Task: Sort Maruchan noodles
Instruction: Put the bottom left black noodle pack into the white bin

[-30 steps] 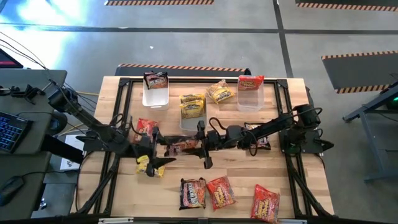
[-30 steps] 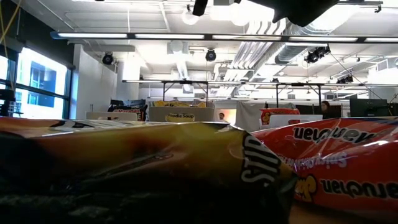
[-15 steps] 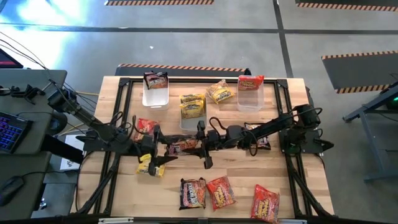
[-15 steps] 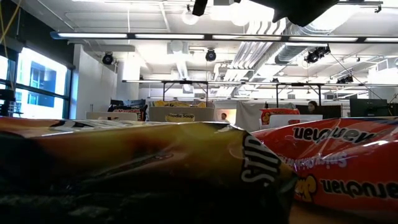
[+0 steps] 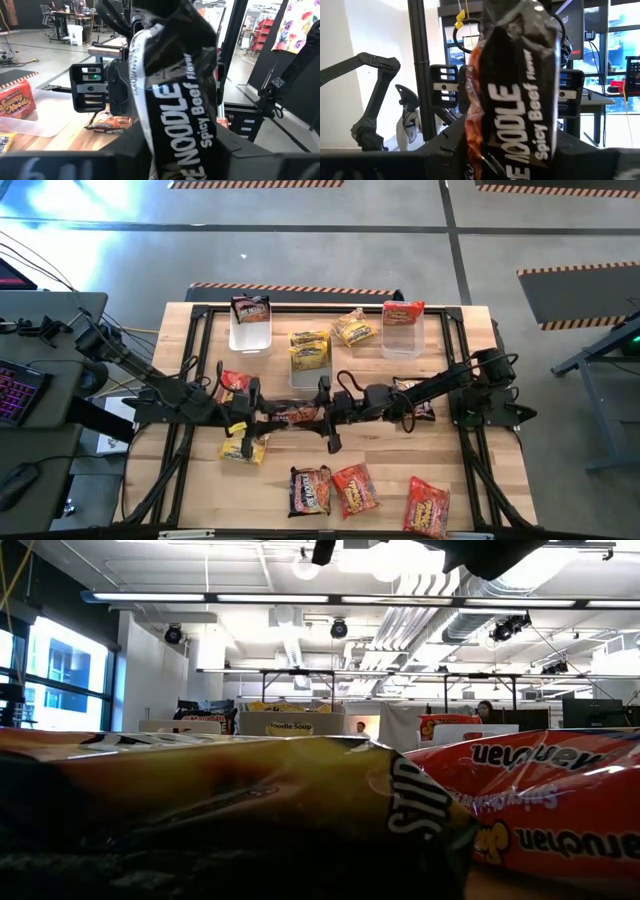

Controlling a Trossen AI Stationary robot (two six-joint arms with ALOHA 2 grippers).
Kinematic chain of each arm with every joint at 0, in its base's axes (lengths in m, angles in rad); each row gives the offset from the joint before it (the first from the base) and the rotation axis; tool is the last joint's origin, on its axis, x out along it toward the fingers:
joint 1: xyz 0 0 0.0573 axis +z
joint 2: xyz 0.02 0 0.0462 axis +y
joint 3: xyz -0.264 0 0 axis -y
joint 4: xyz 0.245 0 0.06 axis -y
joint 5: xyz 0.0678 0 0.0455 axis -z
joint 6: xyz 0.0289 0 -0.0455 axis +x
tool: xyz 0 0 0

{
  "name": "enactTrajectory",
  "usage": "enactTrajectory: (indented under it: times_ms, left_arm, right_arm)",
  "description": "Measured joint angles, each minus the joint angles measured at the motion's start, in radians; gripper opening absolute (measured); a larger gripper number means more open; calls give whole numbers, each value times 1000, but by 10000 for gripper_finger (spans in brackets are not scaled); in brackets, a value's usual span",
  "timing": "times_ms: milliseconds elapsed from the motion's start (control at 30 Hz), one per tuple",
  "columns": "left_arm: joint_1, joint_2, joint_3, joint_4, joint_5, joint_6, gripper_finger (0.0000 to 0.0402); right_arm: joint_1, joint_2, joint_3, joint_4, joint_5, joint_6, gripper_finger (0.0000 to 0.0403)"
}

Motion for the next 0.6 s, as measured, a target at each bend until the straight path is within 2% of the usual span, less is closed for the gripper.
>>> enactTrajectory:
  times_ms: [200, 333, 467, 600]
  left_arm:
    - [15, -48, 1, -86, 22, -26, 78]
    - [42, -107, 3, -184, 30, -45, 70]
    - [89, -151, 87, -432, 58, -86, 62]
    - [155, -148, 233, -761, 102, -96, 55]
  right_arm:
    - [-2, 0, 0, -9, 24, 0, 201]
    - [-3, 0, 1, -50, 87, -5, 235]
    - [-3, 0, 1, -110, 118, -70, 246]
    - [-3, -34, 1, -275, 180, -106, 244]
